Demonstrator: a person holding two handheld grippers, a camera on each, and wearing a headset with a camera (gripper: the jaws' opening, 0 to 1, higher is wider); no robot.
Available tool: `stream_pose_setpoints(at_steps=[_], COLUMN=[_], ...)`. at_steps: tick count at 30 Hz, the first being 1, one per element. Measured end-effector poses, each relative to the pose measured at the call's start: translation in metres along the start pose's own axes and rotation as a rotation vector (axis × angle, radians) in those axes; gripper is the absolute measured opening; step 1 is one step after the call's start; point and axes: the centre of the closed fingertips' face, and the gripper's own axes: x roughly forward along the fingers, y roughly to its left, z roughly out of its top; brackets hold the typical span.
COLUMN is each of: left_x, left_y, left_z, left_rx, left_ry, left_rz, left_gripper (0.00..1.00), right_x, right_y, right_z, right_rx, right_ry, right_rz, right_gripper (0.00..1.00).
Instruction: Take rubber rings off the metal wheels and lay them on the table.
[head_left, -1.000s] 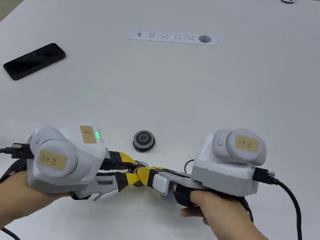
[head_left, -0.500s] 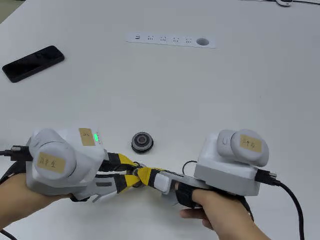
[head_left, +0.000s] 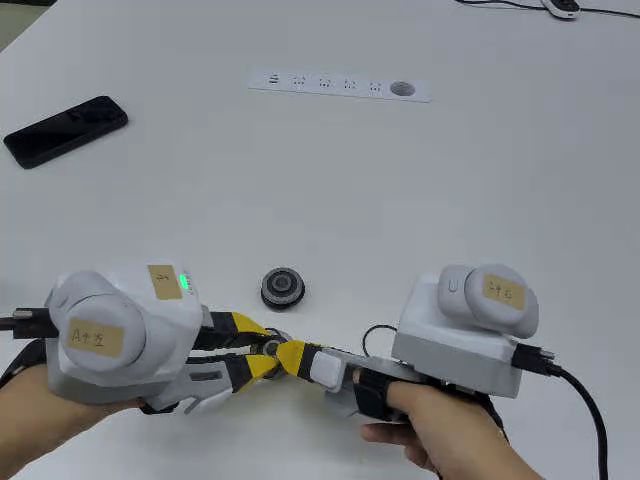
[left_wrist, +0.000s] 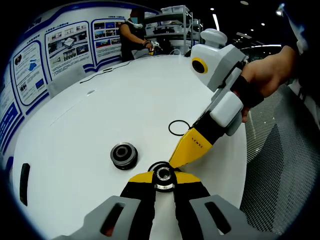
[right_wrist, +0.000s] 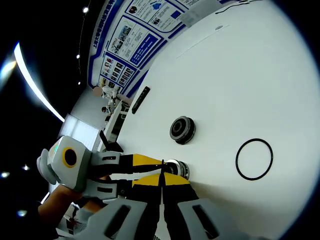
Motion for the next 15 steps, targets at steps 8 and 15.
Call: stream_pose_setpoints(at_steps=[8, 15], left_x=[-0.014, -0.025], left_y=[0.005, 0.011], left_z=[0.007, 0.006], left_rx=[-0.038, -0.056], left_ry=[-0.048, -0.064], left_rz=[0.031, 0.056], left_gripper=[0.14, 0.16], right_x=[0.0, -0.002], right_y=[0.003, 0.009], right_z=[-0.001, 0.003], right_rx=[0.023, 0.047], right_ry=[0.002, -0.011], right_rz=[0.019, 0.043], right_gripper=[0.02, 0.02])
